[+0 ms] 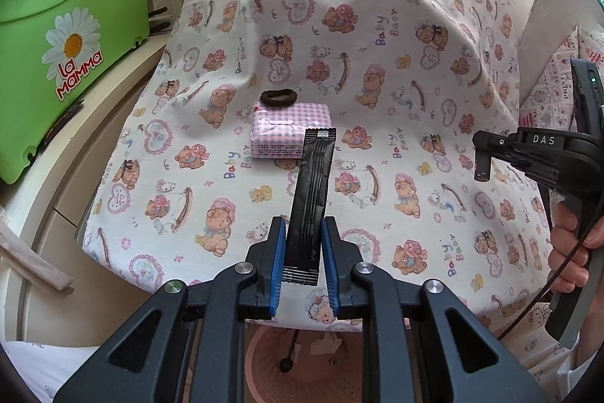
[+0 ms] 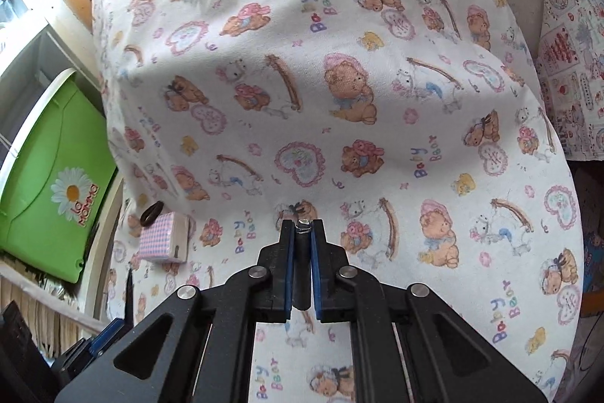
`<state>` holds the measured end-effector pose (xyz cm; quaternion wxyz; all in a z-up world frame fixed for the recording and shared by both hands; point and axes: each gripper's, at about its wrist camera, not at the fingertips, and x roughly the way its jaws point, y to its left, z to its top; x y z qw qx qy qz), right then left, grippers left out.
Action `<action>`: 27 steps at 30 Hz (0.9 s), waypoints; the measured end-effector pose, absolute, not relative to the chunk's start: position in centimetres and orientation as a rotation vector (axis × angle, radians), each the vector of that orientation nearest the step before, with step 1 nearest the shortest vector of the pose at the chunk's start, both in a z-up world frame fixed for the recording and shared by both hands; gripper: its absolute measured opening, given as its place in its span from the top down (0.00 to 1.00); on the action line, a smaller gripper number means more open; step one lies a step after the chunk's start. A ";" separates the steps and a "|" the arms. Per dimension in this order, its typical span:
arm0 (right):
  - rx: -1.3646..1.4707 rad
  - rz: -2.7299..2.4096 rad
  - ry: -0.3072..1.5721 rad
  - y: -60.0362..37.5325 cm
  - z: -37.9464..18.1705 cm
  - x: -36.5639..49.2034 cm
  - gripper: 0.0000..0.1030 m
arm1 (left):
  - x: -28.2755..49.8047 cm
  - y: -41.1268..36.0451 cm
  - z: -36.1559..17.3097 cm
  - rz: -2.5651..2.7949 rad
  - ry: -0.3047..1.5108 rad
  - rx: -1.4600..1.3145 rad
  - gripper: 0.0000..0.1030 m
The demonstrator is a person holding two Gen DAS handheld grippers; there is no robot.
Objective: Collect trash
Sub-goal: 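Carry the packet and cylinder toward the wastebasket with both tools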
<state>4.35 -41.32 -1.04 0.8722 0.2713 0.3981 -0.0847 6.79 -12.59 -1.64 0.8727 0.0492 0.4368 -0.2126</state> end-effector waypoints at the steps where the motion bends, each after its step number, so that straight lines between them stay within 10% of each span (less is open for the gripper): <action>1: 0.567 -0.164 0.835 -41.5 -0.9 3.9 0.91 | 6.7 -12.7 -1.6 -0.446 0.912 0.109 0.83; 27: 0.325 -0.081 0.899 -26.0 2.4 -5.3 0.91 | -2.4 -11.3 1.0 -0.566 0.885 0.258 0.83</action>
